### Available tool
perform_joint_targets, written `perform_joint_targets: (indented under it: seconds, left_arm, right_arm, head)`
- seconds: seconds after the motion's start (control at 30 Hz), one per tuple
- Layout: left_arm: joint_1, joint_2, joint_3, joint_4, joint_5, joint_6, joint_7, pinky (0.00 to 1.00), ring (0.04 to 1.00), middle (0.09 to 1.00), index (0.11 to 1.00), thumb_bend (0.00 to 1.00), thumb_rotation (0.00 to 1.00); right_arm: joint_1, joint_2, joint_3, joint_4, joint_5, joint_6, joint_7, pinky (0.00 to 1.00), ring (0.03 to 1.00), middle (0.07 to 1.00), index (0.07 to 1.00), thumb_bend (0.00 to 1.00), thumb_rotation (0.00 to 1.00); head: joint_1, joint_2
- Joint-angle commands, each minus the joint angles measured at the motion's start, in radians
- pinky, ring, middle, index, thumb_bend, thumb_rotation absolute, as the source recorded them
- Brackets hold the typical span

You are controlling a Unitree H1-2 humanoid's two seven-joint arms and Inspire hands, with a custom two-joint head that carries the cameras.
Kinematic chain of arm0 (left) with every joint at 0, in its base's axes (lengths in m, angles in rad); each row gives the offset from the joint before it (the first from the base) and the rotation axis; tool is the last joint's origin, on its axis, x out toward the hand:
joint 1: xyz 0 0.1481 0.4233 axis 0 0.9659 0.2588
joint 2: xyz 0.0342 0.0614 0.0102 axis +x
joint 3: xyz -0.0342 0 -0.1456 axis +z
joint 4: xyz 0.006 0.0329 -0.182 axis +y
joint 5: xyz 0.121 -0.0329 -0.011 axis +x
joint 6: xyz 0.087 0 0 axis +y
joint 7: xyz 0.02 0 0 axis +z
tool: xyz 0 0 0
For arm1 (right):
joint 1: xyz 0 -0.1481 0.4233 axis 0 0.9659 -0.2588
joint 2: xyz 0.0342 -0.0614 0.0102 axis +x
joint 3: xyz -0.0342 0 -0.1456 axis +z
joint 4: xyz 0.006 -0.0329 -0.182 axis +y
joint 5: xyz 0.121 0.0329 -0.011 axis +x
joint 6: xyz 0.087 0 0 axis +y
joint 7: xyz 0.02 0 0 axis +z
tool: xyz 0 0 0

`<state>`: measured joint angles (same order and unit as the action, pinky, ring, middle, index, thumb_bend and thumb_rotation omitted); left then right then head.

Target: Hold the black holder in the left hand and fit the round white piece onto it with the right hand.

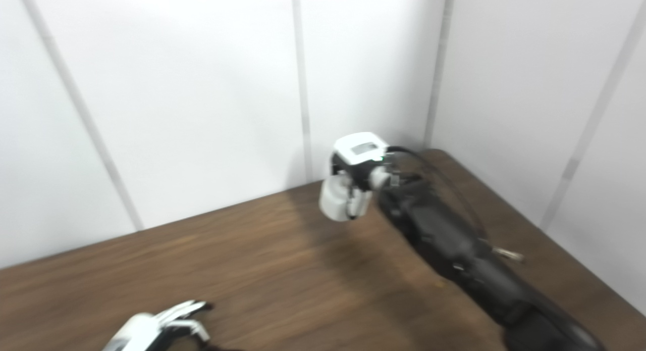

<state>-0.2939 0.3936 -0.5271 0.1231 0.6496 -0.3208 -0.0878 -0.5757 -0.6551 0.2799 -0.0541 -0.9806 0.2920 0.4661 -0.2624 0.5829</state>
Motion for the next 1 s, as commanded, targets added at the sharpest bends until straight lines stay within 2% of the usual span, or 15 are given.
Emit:
perform_joint_targets:
  seconds: [0.0,0.03,0.07,0.13,0.17,0.23,0.27,0.33,0.4,0.53,0.8,0.97]
  left_arm:
    - [0.045,-0.013,-0.053,0.061,0.062,0.042,-0.082,0.83,0.929,0.906,0.486,0.52,0.06]
    - [0.044,-0.023,-0.056,0.067,0.071,0.055,-0.083,0.83,0.931,0.907,0.486,0.52,0.06]
    - [0.042,-0.031,-0.057,0.073,0.079,0.065,-0.084,0.85,0.942,0.916,0.487,0.52,0.06]
    - [0.040,-0.049,-0.059,0.076,0.092,0.092,-0.090,0.89,0.961,0.930,0.487,0.52,0.06]
    - [0.038,-0.056,-0.060,0.080,0.094,0.100,-0.090,0.90,0.967,0.933,0.487,0.52,0.06]
    - [0.031,-0.071,-0.066,0.087,0.103,0.116,-0.088,0.92,0.978,0.937,0.487,0.52,0.06]
    - [0.028,-0.076,-0.068,0.089,0.105,0.123,-0.087,0.92,0.982,0.938,0.487,0.52,0.06]
    - [0.019,-0.087,-0.072,0.096,0.109,0.135,-0.083,0.93,0.988,0.940,0.487,0.52,0.07]
    - [0.012,-0.094,-0.075,0.100,0.113,0.144,-0.082,0.93,0.990,0.942,0.488,0.52,0.07]
    - [-0.004,-0.103,-0.079,0.105,0.119,0.161,-0.084,0.92,0.990,0.944,0.487,0.52,0.07]
    - [-0.026,-0.111,-0.088,0.112,0.119,0.189,-0.083,0.92,0.992,0.949,0.486,0.52,0.07]
    - [-0.034,-0.112,-0.091,0.118,0.121,0.184,-0.077,0.91,0.996,0.950,0.486,0.52,0.07]
  right_arm:
    - [-0.032,-0.037,-0.027,-0.058,0.022,-0.039,-0.001,0.81,0.790,0.744,0.482,0.53,0.14]
    - [-0.027,-0.039,-0.033,-0.080,0.037,-0.054,0.002,0.81,0.790,0.744,0.482,0.53,0.14]
    - [-0.024,-0.040,-0.037,-0.100,0.048,-0.068,0.003,0.80,0.786,0.739,0.482,0.53,0.14]
    - [-0.020,-0.046,-0.048,-0.136,0.083,-0.100,0.009,0.78,0.779,0.733,0.481,0.53,0.14]
    - [-0.020,-0.048,-0.050,-0.152,0.100,-0.121,0.013,0.78,0.780,0.732,0.481,0.53,0.14]
    - [-0.023,-0.057,-0.054,-0.185,0.130,-0.155,0.037,0.76,0.781,0.734,0.481,0.52,0.14]
    - [-0.024,-0.059,-0.056,-0.194,0.138,-0.164,0.047,0.75,0.785,0.737,0.481,0.52,0.14]
    - [-0.025,-0.062,-0.060,-0.227,0.163,-0.187,0.070,0.72,0.784,0.738,0.481,0.52,0.14]
    - [-0.025,-0.060,-0.066,-0.256,0.185,-0.200,0.092,0.71,0.782,0.738,0.481,0.52,0.14]
    - [-0.019,-0.042,-0.077,-0.311,0.245,-0.213,0.120,0.72,0.783,0.737,0.481,0.53,0.14]
    - [-0.014,-0.006,-0.062,-0.404,0.269,-0.204,0.198,0.80,0.798,0.736,0.480,0.53,0.14]
    - [-0.001,0.033,-0.039,-0.456,0.254,-0.225,0.221,0.78,0.794,0.732,0.479,0.53,0.14]
  head:
    - [0.040,0.012]
    - [0.086,0.026]
    - [0.086,0.026]
    - [0.154,0.053]
    - [0.161,0.056]
    - [0.230,0.092]
    - [0.230,0.092]
    - [0.279,0.120]
    - [0.298,0.133]
    - [0.313,0.166]
    - [0.316,0.180]
    - [0.308,0.182]
